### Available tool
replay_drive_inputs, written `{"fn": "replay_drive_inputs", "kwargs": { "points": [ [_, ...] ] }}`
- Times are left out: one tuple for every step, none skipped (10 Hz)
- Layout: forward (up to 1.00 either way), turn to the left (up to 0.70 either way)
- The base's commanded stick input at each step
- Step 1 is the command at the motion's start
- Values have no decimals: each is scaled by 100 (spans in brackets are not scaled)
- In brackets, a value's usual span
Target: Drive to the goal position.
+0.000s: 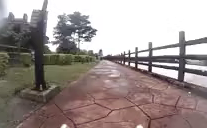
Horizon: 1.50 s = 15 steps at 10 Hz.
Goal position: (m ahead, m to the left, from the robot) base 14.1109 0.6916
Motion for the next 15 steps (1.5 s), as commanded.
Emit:
{"fn": "replay_drive_inputs", "kwargs": {
  "points": [
    [85,1],
    [85,1],
    [85,1],
    [85,1],
    [85,1],
    [85,1],
    [85,1],
    [85,1],
    [85,1],
    [85,1],
    [85,1],
    [85,1],
    [85,-3],
    [85,-17],
    [85,-32]
  ]
}}
